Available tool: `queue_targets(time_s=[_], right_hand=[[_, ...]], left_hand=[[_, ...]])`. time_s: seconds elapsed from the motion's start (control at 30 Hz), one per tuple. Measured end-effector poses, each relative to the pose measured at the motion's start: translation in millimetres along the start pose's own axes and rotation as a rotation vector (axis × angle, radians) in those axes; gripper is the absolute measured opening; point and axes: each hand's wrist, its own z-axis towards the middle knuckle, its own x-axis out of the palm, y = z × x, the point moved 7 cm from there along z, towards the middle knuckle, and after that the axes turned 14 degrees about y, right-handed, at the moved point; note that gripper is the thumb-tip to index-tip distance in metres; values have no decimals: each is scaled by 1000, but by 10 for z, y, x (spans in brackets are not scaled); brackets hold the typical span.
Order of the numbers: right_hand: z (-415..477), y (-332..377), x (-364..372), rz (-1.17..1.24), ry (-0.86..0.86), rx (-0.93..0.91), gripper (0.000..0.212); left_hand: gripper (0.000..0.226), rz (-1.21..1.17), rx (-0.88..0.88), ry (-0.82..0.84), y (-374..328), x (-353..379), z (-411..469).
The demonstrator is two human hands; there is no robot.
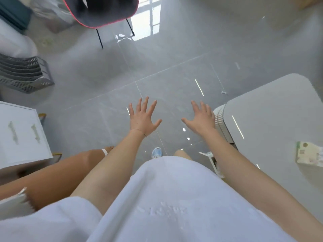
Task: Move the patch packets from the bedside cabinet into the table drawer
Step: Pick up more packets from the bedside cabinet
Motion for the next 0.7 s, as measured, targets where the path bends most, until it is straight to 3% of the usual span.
queue_targets(time_s=[0.17,0.7], right_hand=[[416,969,-409,-197,-15,-186,80],[1356,3802,-1002,-774,111,-657,75]], left_hand=[[75,-115,-158,-99,780,-354,226],[76,-541,-734,-172,2629,-787,392]])
